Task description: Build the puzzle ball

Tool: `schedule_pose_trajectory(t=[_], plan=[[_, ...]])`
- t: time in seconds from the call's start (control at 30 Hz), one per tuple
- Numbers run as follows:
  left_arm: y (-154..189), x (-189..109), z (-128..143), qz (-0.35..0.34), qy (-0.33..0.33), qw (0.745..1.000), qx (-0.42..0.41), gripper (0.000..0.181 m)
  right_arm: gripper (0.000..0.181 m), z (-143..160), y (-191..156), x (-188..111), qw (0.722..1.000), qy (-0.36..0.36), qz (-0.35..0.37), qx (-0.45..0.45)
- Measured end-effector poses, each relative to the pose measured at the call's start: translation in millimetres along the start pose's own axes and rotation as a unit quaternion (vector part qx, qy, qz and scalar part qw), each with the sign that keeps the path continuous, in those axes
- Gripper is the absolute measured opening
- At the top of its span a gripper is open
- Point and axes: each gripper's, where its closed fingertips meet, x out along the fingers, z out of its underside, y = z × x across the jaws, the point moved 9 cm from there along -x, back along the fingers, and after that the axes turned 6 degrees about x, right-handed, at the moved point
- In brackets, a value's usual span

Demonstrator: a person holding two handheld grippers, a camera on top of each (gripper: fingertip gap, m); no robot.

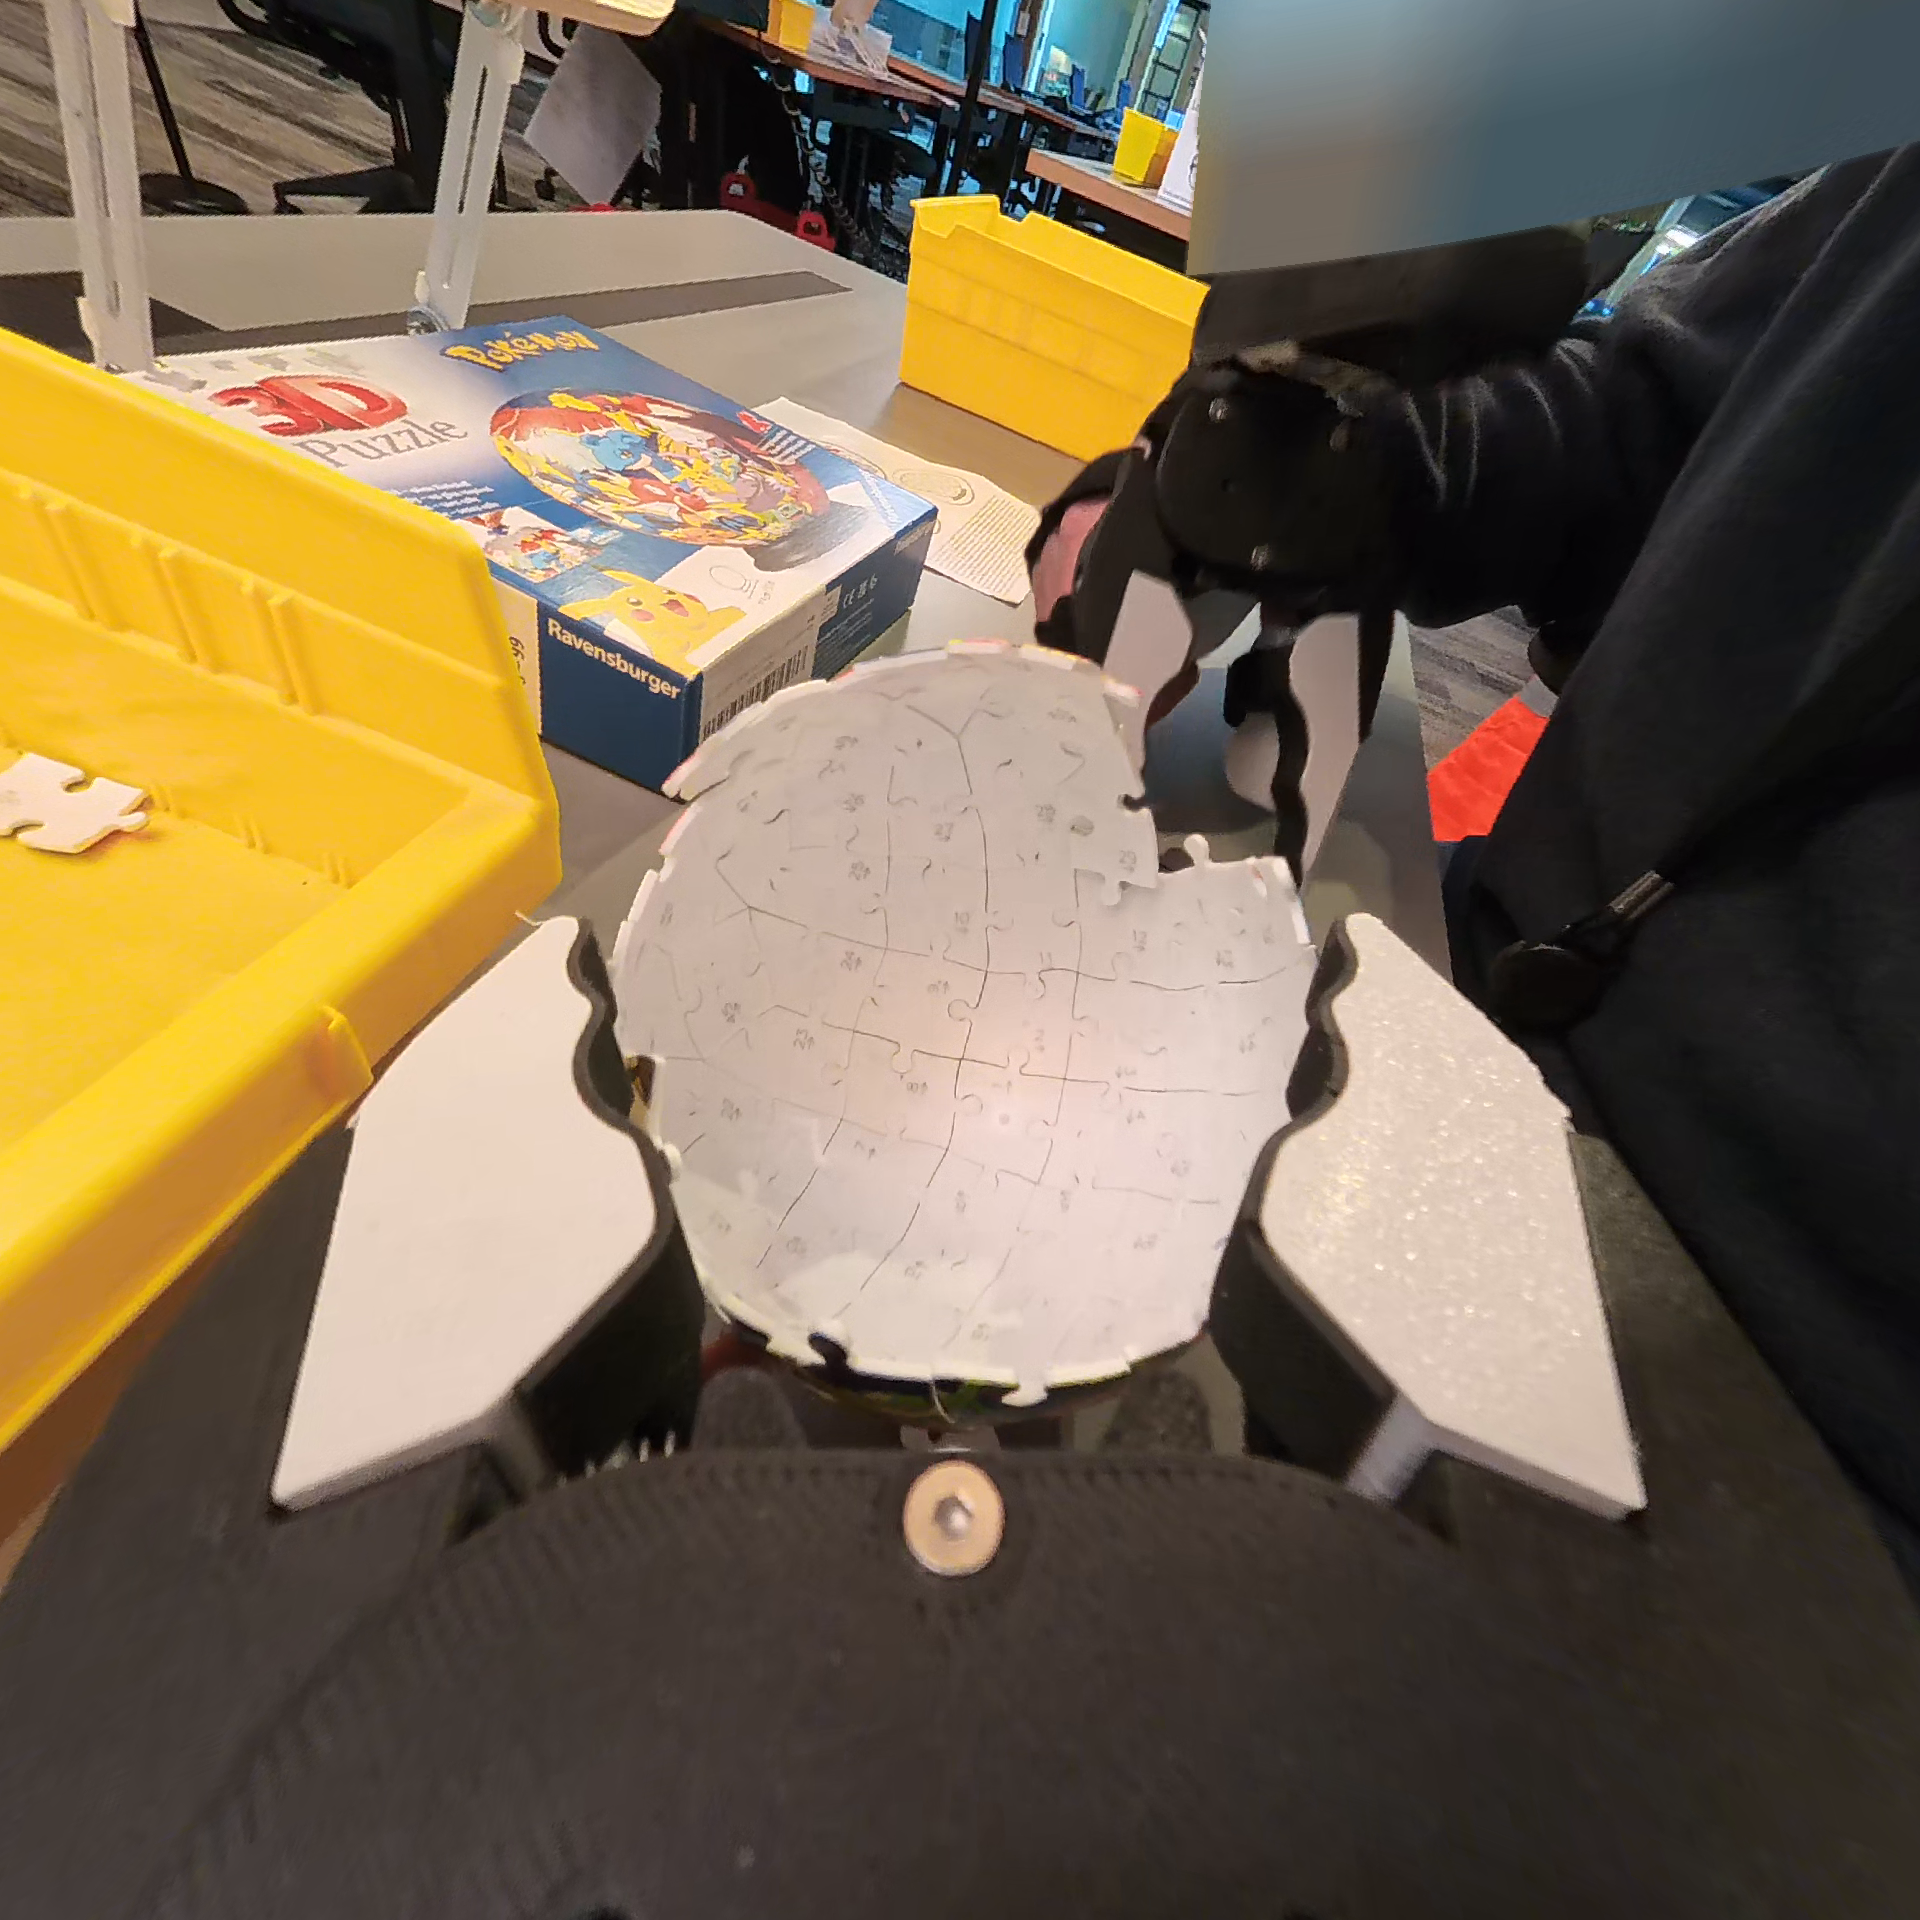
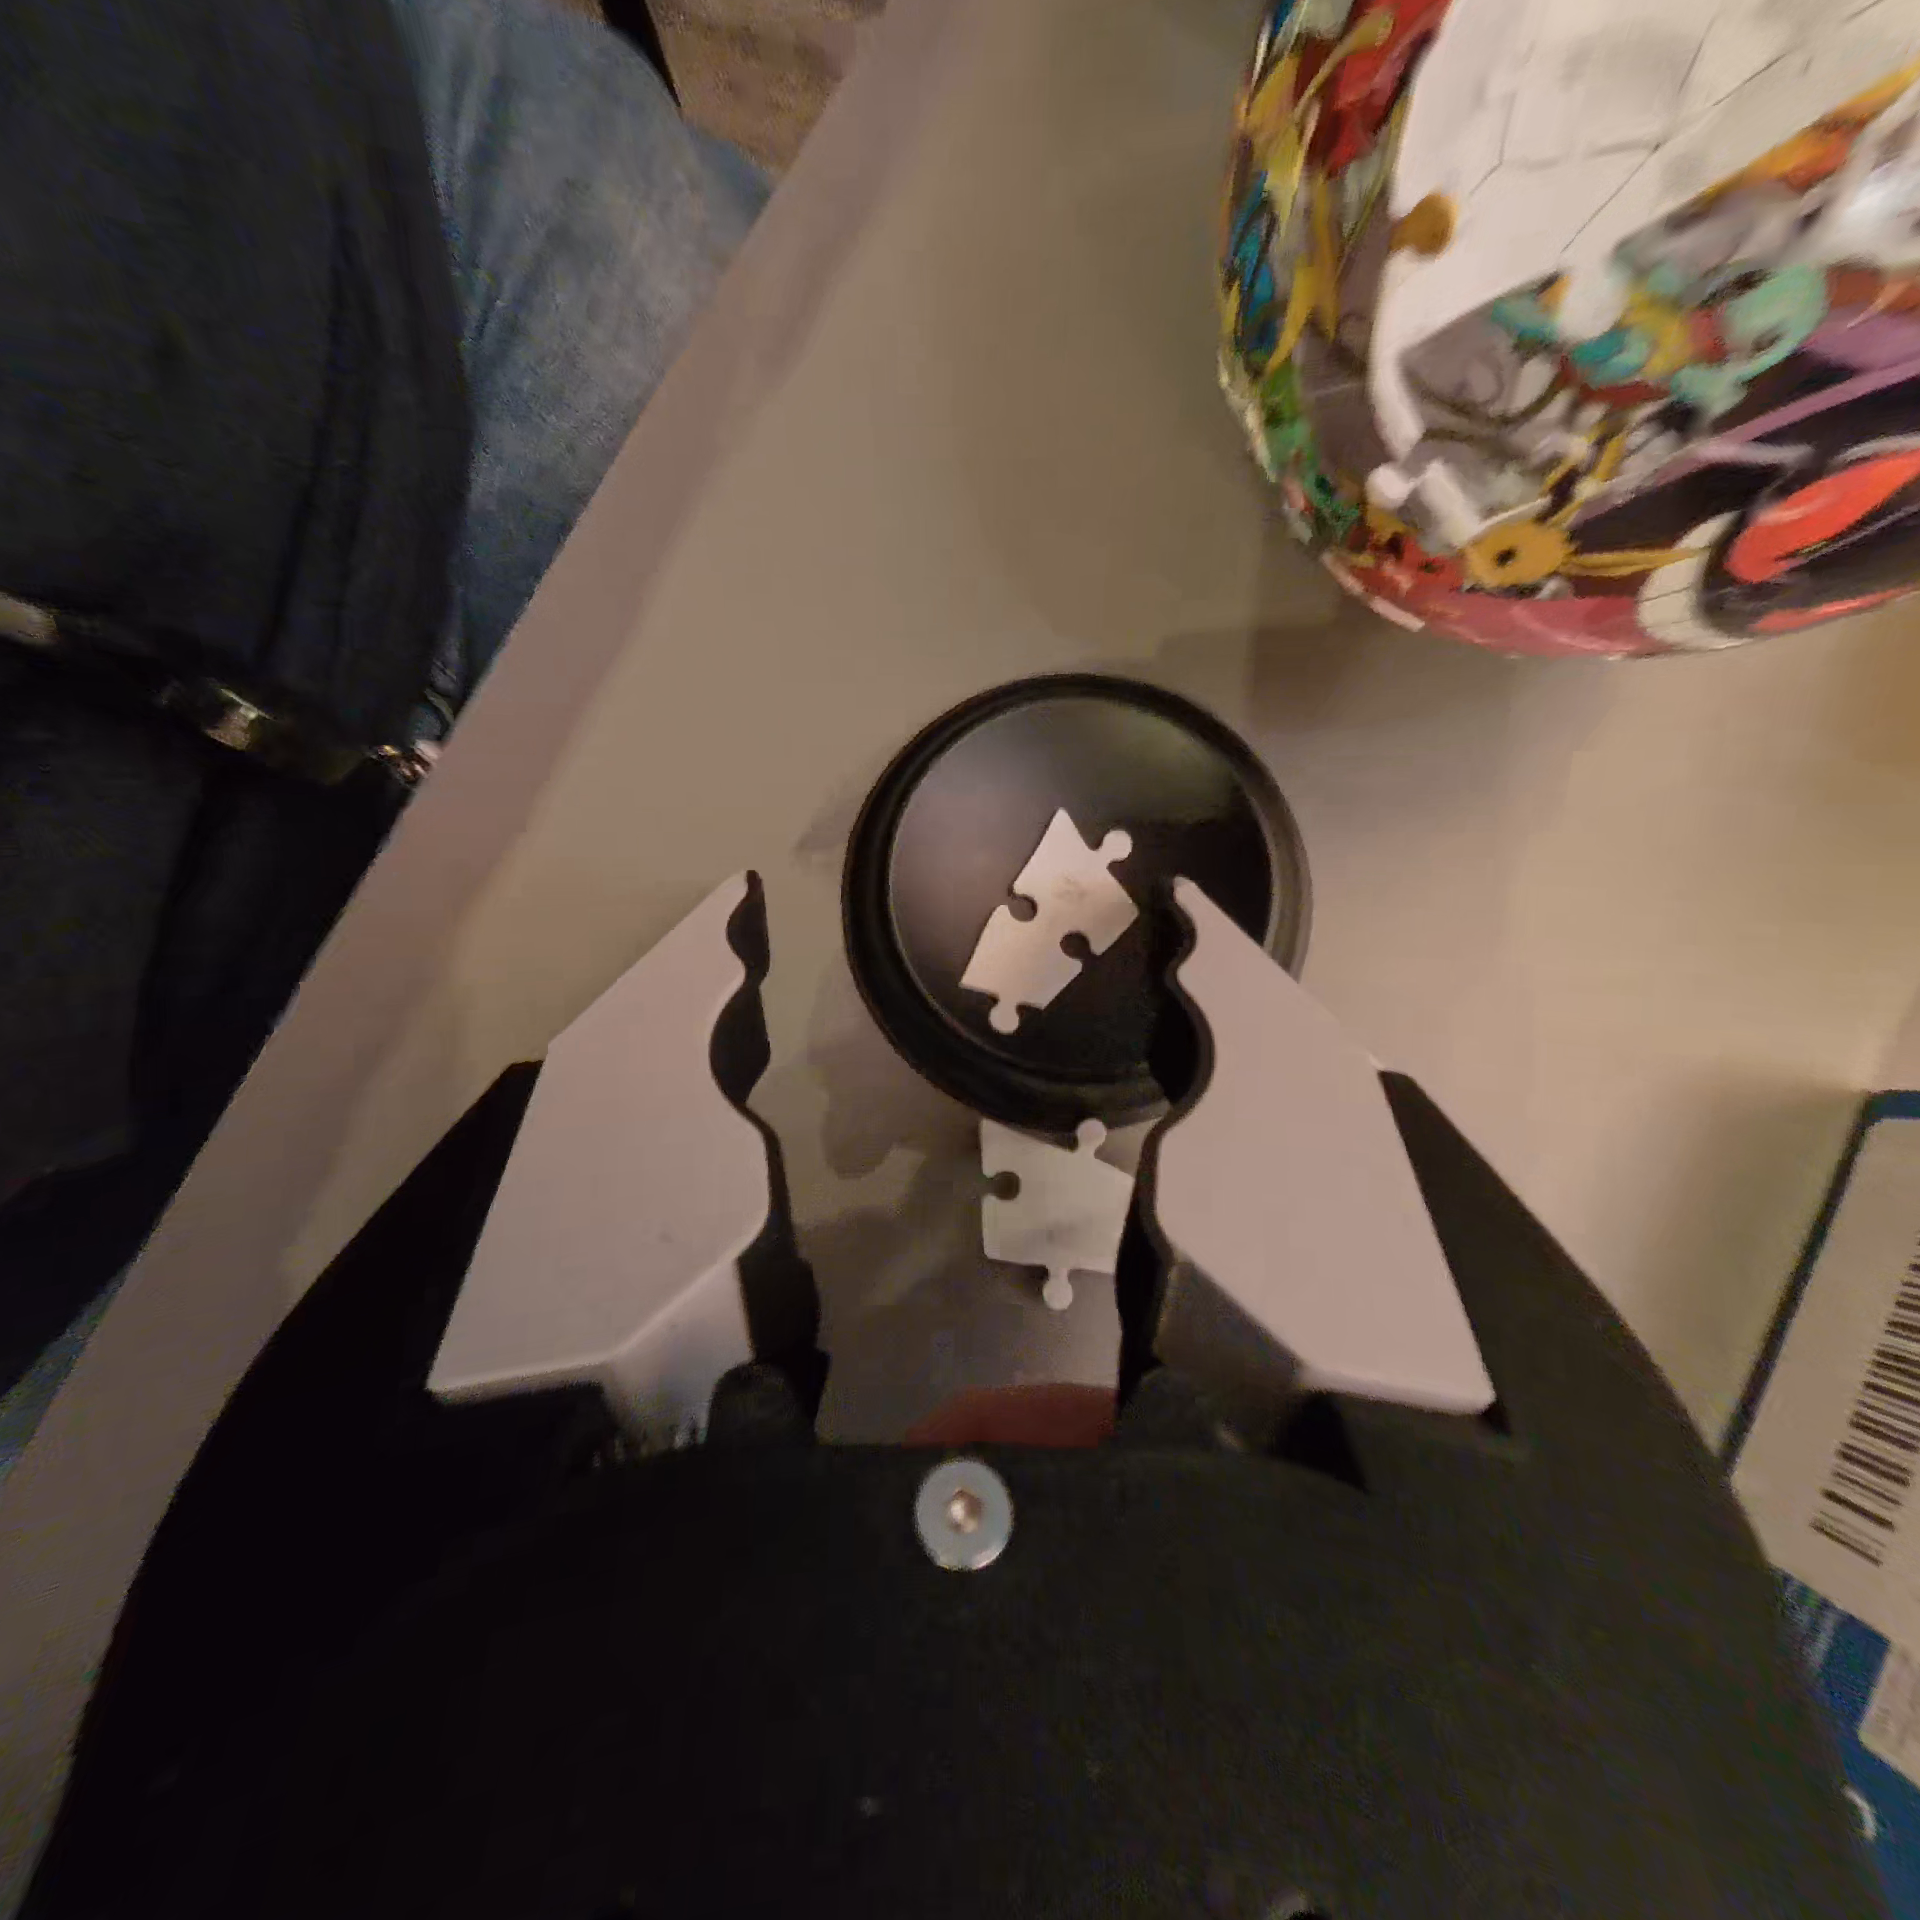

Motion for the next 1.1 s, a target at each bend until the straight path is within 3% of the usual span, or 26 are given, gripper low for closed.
schedule_pose_trajectory(t=[0.1, 0.23, 0.47, 0.53, 0.8, 0.93, 1.1], plan=[[0.8, 0.8, -0.4, -0.003, -0.001, 1.000, 0.001, 0.124, 0.066, 0.3, -0.6, 4.8, 1.000, -0.006, -0.001, -0.005], [1.2, 2.2, -0.9, -0.003, -0.001, 1.000, 0.002, 0.124, 0.030, 3.8, 1.3, 1.4, 1.000, -0.010, -0.015, -0.008], [0.9, 2.2, -0.6, -0.004, 0.001, 1.000, 0.001, 0.124, 0.021, 9.2, -2.0, -8.0, 0.999, -0.012, -0.040, -0.030], [0.7, 2.5, -0.7, -0.003, 0.001, 1.000, 0.001, 0.124, 0.007, 8.7, -3.0, -13.3, 0.999, 0.000, -0.035, -0.031], [1.2, 3.3, -0.8, -0.003, 0.002, 1.000, 0.004, 0.124, 0.000, 29.2, -10.7, -48.1, 1.000, -0.006, 0.007, 0.002], [1.8, 4.3, -1.7, -0.002, -0.001, 1.000, 0.008, 0.124, 0.000, 39.4, -19.8, -69.2, 0.999, 0.032, 0.024, 0.036], [2.7, 4.9, -1.3, 0.000, -0.007, 1.000, 0.011, 0.125, 0.002, 70.3, -21.2, -95.7, 0.988, 0.023, 0.103, 0.112]])
